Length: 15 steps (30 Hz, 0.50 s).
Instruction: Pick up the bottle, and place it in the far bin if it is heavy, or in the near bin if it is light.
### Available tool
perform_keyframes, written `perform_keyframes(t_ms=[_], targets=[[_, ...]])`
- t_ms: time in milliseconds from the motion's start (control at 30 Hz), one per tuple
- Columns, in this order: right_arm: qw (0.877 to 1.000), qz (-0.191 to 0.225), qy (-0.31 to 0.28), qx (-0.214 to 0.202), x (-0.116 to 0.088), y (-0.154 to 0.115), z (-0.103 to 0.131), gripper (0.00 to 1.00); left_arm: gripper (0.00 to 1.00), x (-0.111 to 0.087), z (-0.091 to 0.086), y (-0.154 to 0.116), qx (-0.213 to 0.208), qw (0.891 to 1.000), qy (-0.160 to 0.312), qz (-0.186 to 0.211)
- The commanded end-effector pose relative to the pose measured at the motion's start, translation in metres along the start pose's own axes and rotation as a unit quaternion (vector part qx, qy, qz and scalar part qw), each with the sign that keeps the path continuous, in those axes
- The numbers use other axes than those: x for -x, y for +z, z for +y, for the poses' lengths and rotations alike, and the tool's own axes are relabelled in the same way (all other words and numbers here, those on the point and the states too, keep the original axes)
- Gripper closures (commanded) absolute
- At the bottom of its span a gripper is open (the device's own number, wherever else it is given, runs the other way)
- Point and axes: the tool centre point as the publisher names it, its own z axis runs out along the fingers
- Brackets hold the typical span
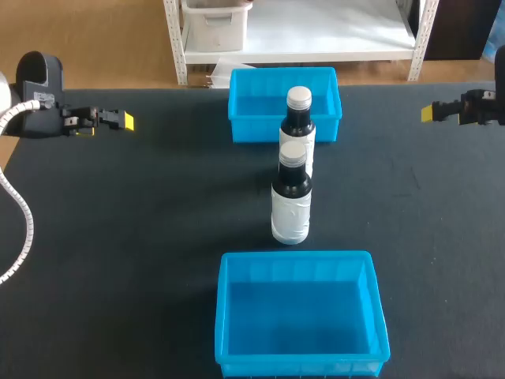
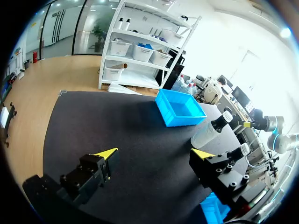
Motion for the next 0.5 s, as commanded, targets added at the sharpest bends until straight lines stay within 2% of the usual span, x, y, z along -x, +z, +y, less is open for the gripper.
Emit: perform_keyframes(t_ms=[33,400,433,500], targets=[[1.000,0.000,0.001,-0.004,-0.0003,-0.0008,0.0017,0.00,0.00,0.0000,0.0000,0.0000,0.000,1.000,0.000,0.000],[1.000,0.000,0.001,-0.004,-0.0003,-0.0008,0.0017,0.00,0.00,0.0000,0.0000,0.0000,0.000,1.000,0.000,0.000],[0.999,0.004,-0.022,0.022,0.0000,0.0001,0.0005,0.00,0.00,0.0000,0.0000,0.0000,0.000,1.000,0.000,0.000],[0.997,0.012,-0.059,0.047,0.0012,0.0009,-0.0016,0.00,0.00,0.0000,0.0000,0.0000,0.000,1.000,0.000,0.000]])
